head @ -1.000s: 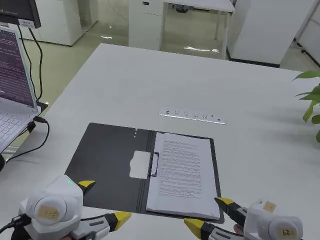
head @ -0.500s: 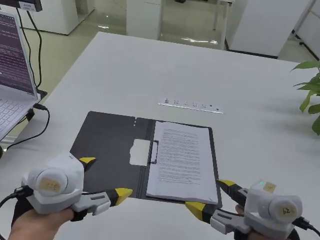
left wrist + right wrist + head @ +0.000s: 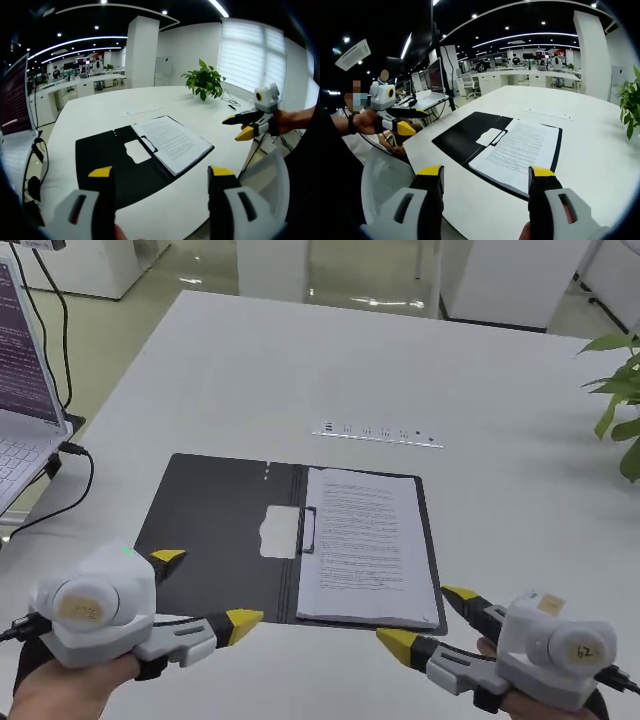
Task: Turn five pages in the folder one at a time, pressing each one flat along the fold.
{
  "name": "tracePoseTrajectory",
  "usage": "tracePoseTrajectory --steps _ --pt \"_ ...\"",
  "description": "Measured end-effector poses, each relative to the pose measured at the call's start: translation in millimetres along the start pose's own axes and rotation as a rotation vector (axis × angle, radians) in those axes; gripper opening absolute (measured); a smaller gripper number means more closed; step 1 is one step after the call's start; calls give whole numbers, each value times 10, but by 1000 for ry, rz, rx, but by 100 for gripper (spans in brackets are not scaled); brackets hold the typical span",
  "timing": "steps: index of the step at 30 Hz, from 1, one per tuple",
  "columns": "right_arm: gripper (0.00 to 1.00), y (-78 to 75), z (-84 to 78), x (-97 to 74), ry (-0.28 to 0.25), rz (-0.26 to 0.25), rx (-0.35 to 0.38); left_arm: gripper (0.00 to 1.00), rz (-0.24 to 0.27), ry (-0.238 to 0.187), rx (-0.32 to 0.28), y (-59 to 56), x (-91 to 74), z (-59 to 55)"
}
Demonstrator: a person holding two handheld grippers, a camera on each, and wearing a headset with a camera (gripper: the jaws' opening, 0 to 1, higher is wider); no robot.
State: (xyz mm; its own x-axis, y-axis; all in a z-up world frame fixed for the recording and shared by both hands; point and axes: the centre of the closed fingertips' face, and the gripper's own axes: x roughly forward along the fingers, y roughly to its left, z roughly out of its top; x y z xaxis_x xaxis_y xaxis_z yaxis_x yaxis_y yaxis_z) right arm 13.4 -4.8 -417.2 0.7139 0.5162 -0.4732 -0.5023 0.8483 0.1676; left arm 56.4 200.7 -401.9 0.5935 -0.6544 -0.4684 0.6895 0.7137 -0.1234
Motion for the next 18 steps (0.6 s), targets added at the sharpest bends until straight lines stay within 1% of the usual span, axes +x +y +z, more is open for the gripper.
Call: tracePoseTrajectory --steps 4,9,14,18 --pt "67 15 -10 0 1 -2 1 75 0 3 2 18 -22 -20" --pt "68 -7 -3 -10 -4 -8 6 75 -1 8 4 30 -45 -39" --pt "69 -12 1 -20 -6 -5 6 76 -10 9 7 14 -60 -46" --pt "70 -14 -36 -22 5 -1 3 76 -17 18 13 7 -66 -71"
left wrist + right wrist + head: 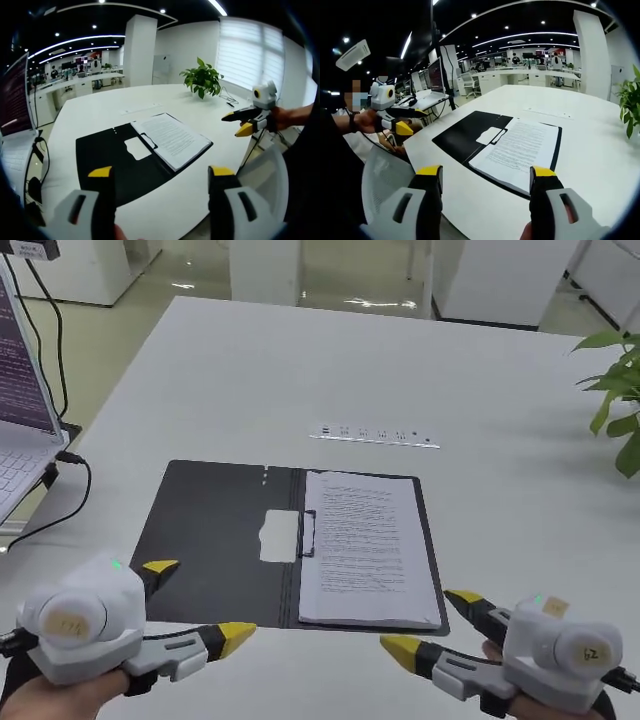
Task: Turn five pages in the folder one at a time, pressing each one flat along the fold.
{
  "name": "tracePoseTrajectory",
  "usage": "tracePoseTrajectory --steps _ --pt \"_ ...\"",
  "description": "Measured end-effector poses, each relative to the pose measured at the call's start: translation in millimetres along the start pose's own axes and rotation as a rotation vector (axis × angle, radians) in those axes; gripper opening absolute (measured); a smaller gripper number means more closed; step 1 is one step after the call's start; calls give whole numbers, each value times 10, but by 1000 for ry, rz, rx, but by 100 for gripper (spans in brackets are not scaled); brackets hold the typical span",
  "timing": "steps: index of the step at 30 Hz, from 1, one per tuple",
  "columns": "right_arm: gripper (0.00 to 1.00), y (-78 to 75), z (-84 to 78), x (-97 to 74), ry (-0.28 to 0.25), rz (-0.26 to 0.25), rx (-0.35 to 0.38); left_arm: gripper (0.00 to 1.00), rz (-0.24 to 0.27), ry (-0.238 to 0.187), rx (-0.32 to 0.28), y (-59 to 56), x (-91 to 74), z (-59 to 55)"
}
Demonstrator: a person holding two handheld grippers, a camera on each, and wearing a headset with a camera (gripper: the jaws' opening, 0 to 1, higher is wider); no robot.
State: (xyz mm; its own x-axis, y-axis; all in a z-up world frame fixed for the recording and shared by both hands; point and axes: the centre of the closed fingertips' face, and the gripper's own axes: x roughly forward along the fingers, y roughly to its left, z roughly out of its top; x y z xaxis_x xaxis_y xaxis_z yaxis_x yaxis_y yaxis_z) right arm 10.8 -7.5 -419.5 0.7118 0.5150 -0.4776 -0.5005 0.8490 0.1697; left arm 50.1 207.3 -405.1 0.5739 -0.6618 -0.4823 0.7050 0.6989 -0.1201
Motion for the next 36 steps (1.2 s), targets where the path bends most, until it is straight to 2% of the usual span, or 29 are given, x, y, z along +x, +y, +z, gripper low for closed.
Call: tracePoseTrajectory --steps 7,24,31,36 --pt "70 -22 -3 -26 -7 -1 12 76 -5 18 7 17 -41 -62" --pt "72 0 -14 -1 7 26 6 76 -14 20 5 35 -59 -80" --pt "73 -38 -19 7 5 24 9 76 -23 31 11 31 -20 -89" --pt "74 -61 -20 10 6 25 8 75 -40 29 23 2 73 -33"
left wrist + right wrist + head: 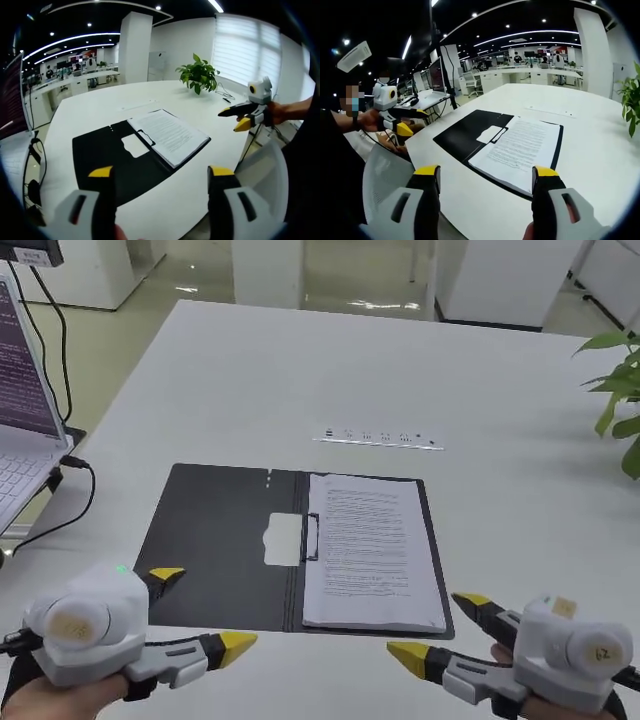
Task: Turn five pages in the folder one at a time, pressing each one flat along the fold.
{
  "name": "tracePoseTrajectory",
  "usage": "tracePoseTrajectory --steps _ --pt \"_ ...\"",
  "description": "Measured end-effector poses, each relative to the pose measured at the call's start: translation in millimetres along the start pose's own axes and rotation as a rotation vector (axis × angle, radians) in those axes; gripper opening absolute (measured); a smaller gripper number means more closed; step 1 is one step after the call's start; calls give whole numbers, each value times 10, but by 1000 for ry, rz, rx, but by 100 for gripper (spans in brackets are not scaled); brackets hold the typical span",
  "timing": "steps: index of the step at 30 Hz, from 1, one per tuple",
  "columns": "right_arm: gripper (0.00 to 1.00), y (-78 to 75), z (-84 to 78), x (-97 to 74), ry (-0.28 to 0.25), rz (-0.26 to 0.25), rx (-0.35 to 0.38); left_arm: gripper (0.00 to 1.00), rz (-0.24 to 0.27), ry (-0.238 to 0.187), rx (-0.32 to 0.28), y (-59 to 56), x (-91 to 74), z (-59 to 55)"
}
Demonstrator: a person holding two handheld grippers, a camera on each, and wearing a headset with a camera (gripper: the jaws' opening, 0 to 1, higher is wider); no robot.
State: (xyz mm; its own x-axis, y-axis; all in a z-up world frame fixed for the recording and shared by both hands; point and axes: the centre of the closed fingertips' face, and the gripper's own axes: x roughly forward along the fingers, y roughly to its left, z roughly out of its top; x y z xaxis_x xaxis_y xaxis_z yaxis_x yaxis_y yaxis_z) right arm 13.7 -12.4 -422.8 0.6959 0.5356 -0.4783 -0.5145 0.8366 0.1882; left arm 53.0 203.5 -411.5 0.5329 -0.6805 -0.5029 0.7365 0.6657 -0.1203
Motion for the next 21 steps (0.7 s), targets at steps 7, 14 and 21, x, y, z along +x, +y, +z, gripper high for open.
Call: tracePoseTrajectory --steps 7,14,21 --pt "74 -40 -5 -8 5 -5 7 73 -44 -1 33 -97 199 127" --pt "72 -137 -42 -19 9 -26 36 71 -97 -13 55 -209 498 305" --pt "72 -221 -59 -79 -5 -45 73 71 -165 -11 77 -391 842 441"
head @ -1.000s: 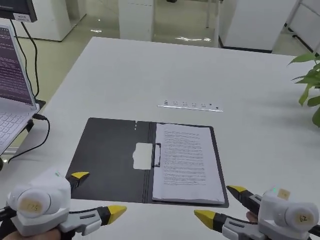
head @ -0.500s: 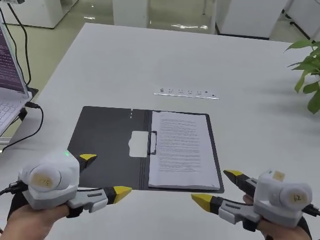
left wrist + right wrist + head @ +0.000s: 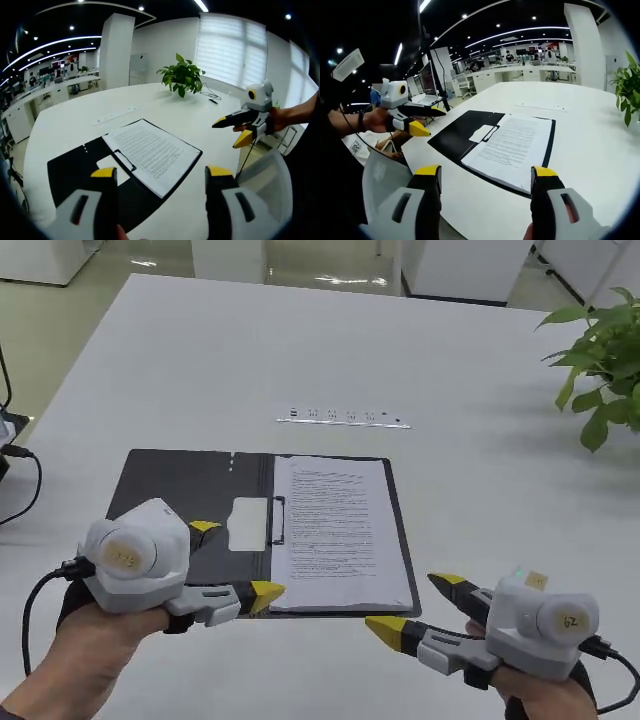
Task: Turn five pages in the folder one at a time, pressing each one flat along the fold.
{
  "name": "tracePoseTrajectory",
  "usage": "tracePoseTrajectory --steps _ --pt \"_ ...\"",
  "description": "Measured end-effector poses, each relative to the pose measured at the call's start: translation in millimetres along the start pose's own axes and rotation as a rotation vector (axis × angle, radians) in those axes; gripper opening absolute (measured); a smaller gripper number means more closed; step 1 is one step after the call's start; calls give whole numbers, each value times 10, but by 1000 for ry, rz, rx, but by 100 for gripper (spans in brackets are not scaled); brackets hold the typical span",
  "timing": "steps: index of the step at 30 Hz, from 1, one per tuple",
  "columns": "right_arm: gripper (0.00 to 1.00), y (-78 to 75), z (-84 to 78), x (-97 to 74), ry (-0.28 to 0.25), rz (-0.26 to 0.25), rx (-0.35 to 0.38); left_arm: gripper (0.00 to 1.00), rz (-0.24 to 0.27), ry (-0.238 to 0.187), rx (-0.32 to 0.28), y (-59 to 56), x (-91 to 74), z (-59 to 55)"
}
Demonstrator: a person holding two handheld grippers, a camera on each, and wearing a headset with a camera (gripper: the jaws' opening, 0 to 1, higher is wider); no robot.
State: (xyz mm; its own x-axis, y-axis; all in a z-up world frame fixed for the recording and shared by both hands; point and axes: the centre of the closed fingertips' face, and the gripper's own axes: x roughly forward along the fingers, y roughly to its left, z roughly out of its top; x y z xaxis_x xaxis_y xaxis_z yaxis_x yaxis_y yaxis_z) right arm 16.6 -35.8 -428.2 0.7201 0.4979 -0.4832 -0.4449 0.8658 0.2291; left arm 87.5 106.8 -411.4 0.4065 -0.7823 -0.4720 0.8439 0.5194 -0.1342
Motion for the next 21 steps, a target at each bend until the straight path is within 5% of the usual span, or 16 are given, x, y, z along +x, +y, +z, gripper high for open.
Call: tracePoseTrajectory --steps 13,21 --pt "69 -119 -88 -115 -12 -31 66 70 -128 12 50 -401 613 185" --pt "68 -141 -179 -120 -1 -36 85 70 -191 52 98 -638 973 163"
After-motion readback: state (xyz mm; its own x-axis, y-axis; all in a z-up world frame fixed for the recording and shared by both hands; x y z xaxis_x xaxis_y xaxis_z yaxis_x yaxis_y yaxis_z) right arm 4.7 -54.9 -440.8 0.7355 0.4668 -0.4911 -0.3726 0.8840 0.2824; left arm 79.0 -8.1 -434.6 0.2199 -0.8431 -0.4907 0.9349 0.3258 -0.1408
